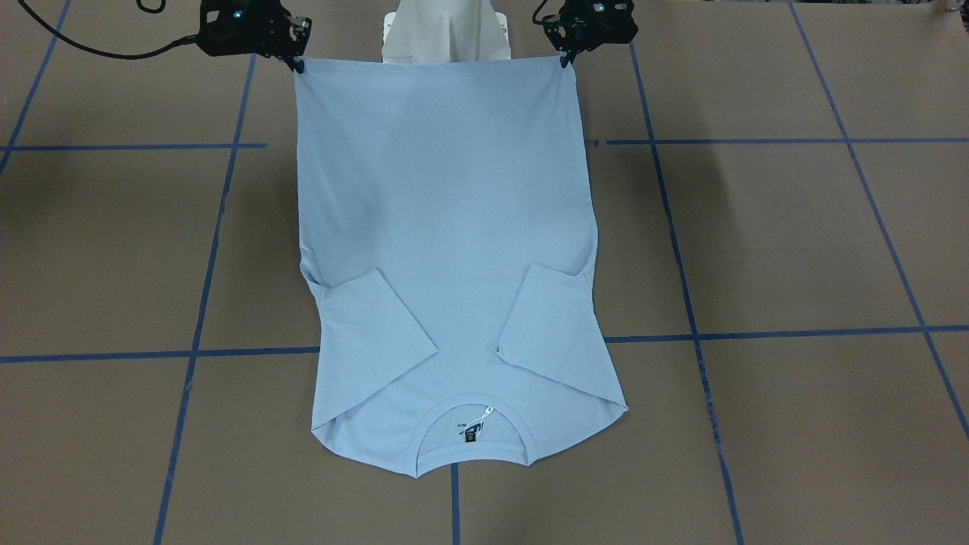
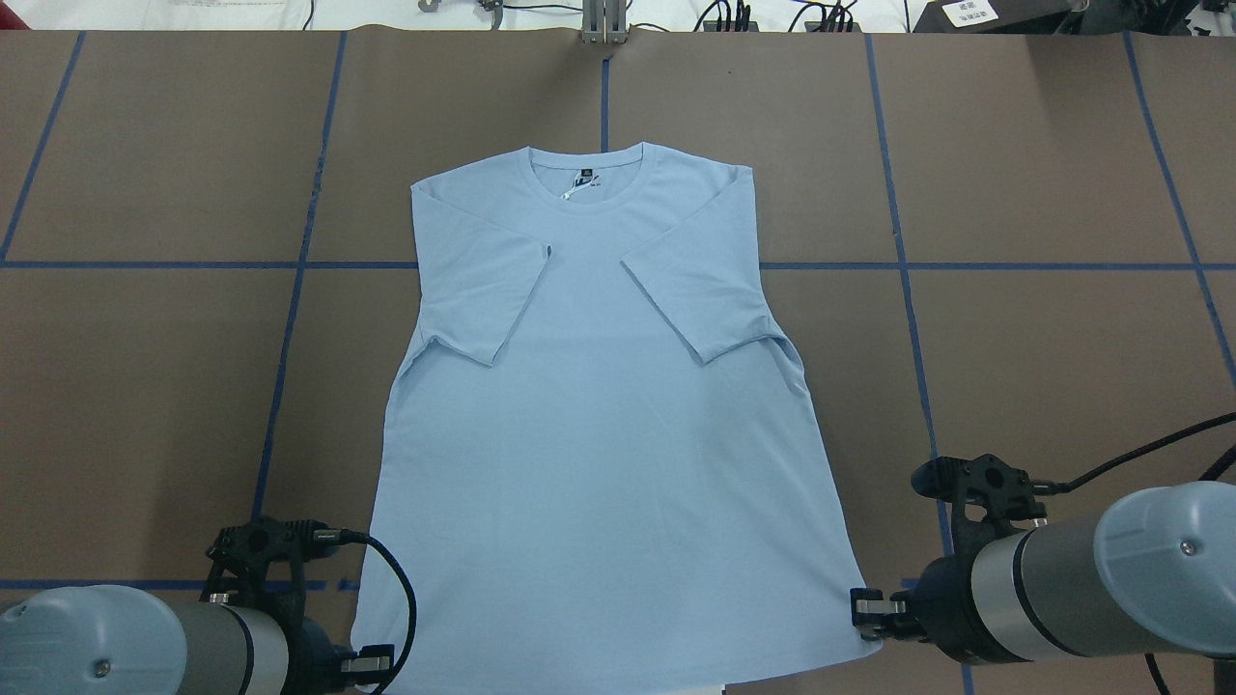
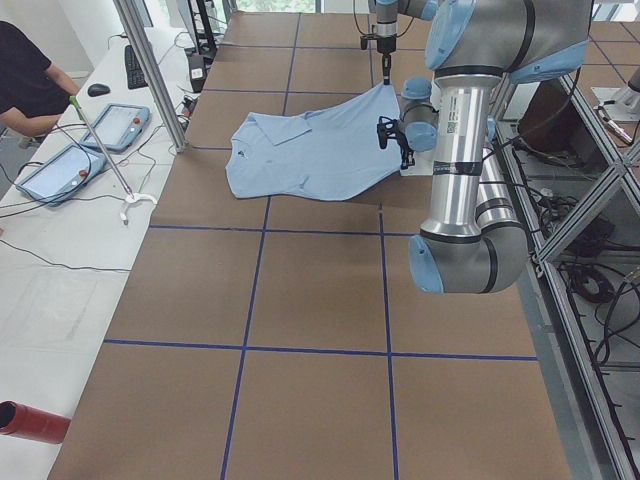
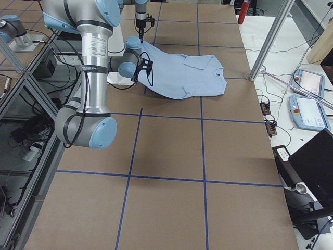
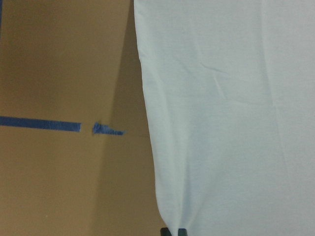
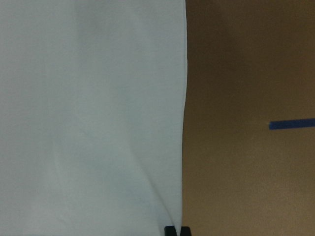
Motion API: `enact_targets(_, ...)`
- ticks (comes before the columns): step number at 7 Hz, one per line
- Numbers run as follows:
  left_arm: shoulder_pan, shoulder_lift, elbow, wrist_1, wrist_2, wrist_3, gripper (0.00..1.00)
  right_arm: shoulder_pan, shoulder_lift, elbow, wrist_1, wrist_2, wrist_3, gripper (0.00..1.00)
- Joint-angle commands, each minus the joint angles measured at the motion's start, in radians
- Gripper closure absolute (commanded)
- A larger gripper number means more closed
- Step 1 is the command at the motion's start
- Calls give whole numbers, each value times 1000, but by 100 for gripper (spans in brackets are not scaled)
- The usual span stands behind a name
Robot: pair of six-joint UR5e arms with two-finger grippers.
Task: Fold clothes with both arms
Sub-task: 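Lift the hem with both grippers and fold it toward the collar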
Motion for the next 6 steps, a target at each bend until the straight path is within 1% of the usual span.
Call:
enact_targets(1,2,-30,-16,10,-7,2,100,0,32,1,1,3,16,100)
enact_targets(2,-35,-35,-10,7,-5,14,100,76,93,-19,3,7,4,100)
enact_targets(3,-103,-44,23,9,-7,44,100,158,158,-68,3,25,2,100)
enact_targets(4,-180,-63,31,10,-7,140,100,247,207,-126,5,56,0,100)
enact_targets(5,-237,-69,57,10,-51,162,100,322,223,-171,5,65,-10,100)
enact_targets(6,-300,-115,94,10,-79,196,100,388,226,-192,3,66,-67,100)
